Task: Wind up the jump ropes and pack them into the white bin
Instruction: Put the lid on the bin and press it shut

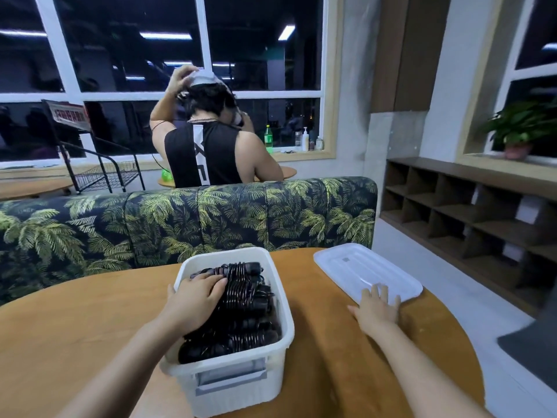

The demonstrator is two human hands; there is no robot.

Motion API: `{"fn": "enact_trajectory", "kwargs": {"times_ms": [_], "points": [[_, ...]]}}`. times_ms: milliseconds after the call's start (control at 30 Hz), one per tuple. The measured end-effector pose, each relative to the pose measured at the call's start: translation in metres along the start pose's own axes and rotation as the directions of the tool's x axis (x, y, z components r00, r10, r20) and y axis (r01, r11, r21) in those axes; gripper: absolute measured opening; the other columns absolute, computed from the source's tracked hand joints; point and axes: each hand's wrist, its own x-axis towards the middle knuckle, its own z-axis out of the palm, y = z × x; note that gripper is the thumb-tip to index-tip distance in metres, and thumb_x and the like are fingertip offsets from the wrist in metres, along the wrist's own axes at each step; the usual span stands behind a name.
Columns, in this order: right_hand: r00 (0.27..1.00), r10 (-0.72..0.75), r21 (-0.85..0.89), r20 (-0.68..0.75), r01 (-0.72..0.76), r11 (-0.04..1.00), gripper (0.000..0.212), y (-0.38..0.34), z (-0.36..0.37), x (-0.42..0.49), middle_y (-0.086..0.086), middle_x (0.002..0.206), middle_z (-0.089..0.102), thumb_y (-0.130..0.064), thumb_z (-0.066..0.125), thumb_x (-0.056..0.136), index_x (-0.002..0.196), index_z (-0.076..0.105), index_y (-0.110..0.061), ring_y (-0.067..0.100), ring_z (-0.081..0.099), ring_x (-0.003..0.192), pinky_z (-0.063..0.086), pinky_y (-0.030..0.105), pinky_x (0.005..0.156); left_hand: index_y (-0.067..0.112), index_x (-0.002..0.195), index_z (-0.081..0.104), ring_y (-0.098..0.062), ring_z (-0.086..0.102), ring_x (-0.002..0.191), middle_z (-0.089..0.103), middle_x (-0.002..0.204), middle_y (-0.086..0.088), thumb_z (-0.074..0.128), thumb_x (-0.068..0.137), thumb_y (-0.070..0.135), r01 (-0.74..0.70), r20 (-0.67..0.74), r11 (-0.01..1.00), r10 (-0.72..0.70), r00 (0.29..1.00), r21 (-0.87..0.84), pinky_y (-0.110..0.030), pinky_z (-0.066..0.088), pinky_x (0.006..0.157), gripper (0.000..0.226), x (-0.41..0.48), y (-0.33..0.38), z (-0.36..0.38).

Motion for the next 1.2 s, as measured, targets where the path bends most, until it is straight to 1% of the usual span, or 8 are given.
{"fn": "enact_trajectory", "kwargs": {"times_ms": [267, 433, 600, 767, 867, 967, 1067, 1200], "points": [[0.971, -0.097, -0.017, -0.218, 0.096, 0.995, 0.033, -0.013, 0.021, -0.014, -0.006, 0.115, 0.057, -0.051, 0.042, 0.098, 0.107, 0.056, -0.023, 0.022, 0.05, 0.112, 0.038, 0.036, 0.096, 0.035, 0.134, 0.051, -0.021, 0.035, 0.136, 0.041, 0.148, 0.009, 0.025, 0.101, 0.046, 0.015, -0.031, 1.0, -0.015, 0.999, 0.003, -0.059, 0.02, 0.11, 0.043, -0.002, 0.001, 0.002], [0.894, -0.345, -0.143, -0.286, 0.317, 0.938, 0.01, -0.031, -0.021, -0.029, 0.0, 0.083, 0.064, -0.02, 0.048, 0.1, 0.106, 0.047, -0.013, 0.027, 0.065, 0.08, 0.044, 0.032, 0.063, 0.033, 0.133, 0.051, -0.021, 0.037, 0.134, 0.042, 0.147, 0.008, 0.027, 0.101, 0.046, -0.011, -0.041, 1.0, 0.011, 0.999, -0.021, -0.056, 0.022, 0.108, 0.042, -0.005, 0.002, -0.002], [0.779, -0.153, 0.25, -0.607, 0.37, 0.895, 0.021, -0.055, -0.126, -0.068, 0.016, 0.084, 0.064, -0.027, 0.041, 0.102, 0.103, 0.04, -0.006, 0.039, 0.063, 0.08, 0.041, 0.04, 0.063, 0.016, 0.129, 0.056, -0.025, 0.05, 0.122, 0.057, 0.134, -0.001, 0.04, 0.101, 0.035, -0.095, -0.199, 0.965, 0.046, 0.979, -0.243, -0.046, 0.036, 0.104, 0.038, -0.013, -0.006, -0.009], [0.793, 0.074, 0.77, -0.604, 0.557, 0.312, 0.027, -0.081, -0.177, -0.112, 0.002, 0.071, 0.037, -0.026, 0.044, 0.1, 0.079, 0.034, -0.012, 0.019, 0.035, 0.065, 0.029, 0.032, 0.063, 0.008, 0.134, 0.051, -0.019, 0.047, 0.125, 0.052, 0.137, -0.005, 0.035, 0.102, 0.037, -0.027, -0.217, 0.744, -0.159, 0.963, -0.667, -0.029, 0.033, 0.1, 0.046, -0.03, -0.002, -0.036], [0.956, 0.032, 0.941, -0.292, 0.294, -0.17, 0.031, -0.109, -0.169, -0.129, 0.01, 0.075, 0.049, -0.028, 0.045, 0.101, 0.087, 0.051, 0.0, 0.022, 0.047, 0.067, 0.04, 0.035, 0.059, 0.01, 0.135, 0.047, -0.02, 0.05, 0.12, 0.053, 0.135, -0.007, 0.024, 0.102, 0.05, 0.119, 0.03, 0.375, -0.235, 0.971, -0.919, -0.036, 0.033, 0.106, 0.057, -0.036, -0.001, -0.049], [0.978, -0.201, 0.937, -0.056, -0.018, -0.348, 0.022, -0.132, -0.144, -0.154, 0.005, 0.066, 0.062, -0.013, 0.047, 0.101, 0.089, 0.059, 0.0, 0.012, 0.057, 0.052, 0.045, 0.022, 0.043, 0.008, 0.131, 0.051, -0.02, 0.061, 0.109, 0.064, 0.122, -0.005, 0.026, 0.103, 0.045, 0.138, 0.105, 0.175, -0.182, 0.978, -0.975, -0.035, 0.045, 0.097, 0.053, -0.044, -0.011, -0.052], [0.973, -0.23, 0.964, -0.03, -0.033, -0.265, 0.025, -0.142, -0.115, -0.16, 0.007, 0.078, 0.065, -0.018, 0.043, 0.102, 0.095, 0.06, -0.001, 0.015, 0.062, 0.066, 0.054, 0.027, 0.051, 0.003, 0.104, 0.065, -0.021, 0.062, 0.087, 0.071, 0.093, -0.005, 0.038, 0.102, 0.021, 0.158, 0.076, 0.325, -0.253, 0.964, -0.932, -0.032, 0.047, 0.078, 0.032, -0.054, -0.024, -0.043], [0.956, -0.165, 0.884, -0.242, 0.288, 0.368, 0.037, -0.135, -0.097, -0.151, -0.001, 0.07, 0.048, -0.038, 0.044, 0.093, 0.069, 0.051, -0.012, 0.021, 0.042, 0.084, 0.031, 0.033, 0.069, -0.005, 0.105, 0.058, -0.023, 0.055, 0.085, 0.065, 0.096, -0.016, 0.037, 0.1, 0.014, 0.185, 0.076, 0.332, -0.314, 0.946, -0.925, -0.036, 0.043, 0.076, 0.028, -0.064, -0.038, -0.026]]}}
